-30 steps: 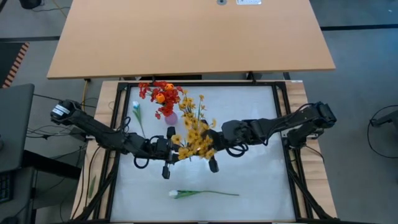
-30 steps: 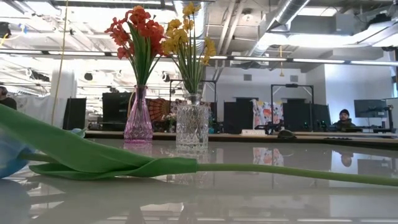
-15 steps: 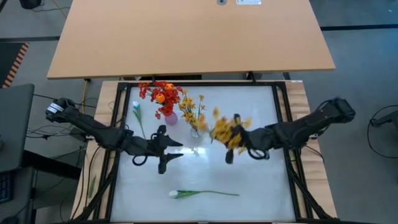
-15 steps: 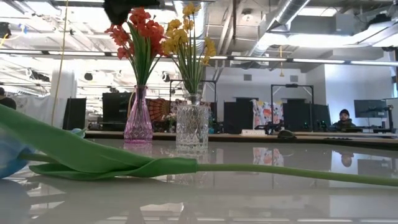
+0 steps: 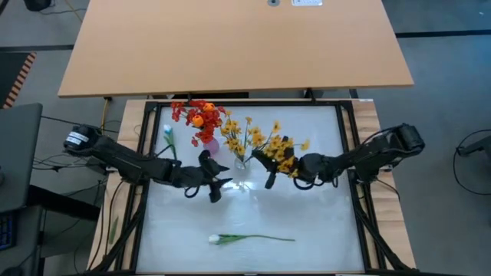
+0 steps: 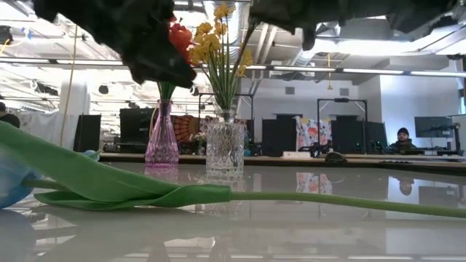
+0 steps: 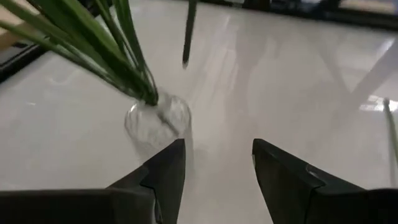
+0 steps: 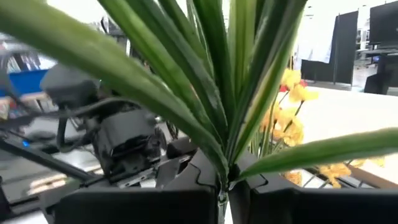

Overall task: Sort flowers into vase by color
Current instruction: Put the yellow flowers into the transparent vase

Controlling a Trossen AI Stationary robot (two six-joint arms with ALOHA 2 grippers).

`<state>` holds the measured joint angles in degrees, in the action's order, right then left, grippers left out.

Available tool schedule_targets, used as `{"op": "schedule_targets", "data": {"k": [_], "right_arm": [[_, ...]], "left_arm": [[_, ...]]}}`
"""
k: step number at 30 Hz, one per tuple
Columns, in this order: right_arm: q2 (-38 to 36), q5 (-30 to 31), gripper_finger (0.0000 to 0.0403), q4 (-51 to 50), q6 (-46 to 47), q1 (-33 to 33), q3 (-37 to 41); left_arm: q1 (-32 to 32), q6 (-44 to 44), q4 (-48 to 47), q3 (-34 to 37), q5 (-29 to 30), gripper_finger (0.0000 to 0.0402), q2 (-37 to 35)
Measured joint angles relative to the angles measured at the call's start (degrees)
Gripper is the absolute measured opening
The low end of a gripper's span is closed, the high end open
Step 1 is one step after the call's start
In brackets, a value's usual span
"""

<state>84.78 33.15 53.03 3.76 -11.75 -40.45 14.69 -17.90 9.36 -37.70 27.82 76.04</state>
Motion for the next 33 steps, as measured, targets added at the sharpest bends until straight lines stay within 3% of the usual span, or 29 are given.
{"op": "schedule_targets", "data": {"k": [7,14,27,33], "right_arm": [[1.76,1.73,0.0033,-0.59,-4.23,0.28,-1.09],[1.74,2.93,0.0033,-4.13,-3.65,1.62,-1.11],[1.81,2.16,0.0033,-5.03,-0.72,2.51,-1.09],[5.76,1.92,0.0033,-1.30,-0.13,3.09,-1.09]], "left_arm": [[-5.98,0.18,9.29,0.47,-4.69,0.0174,7.25],[-8.78,-0.84,11.17,0.43,-5.04,0.0174,12.09],[-11.55,-0.40,14.02,0.34,-5.60,0.0174,13.04],[-12.23,-0.37,14.59,0.34,-7.24,0.0174,13.04]]}}
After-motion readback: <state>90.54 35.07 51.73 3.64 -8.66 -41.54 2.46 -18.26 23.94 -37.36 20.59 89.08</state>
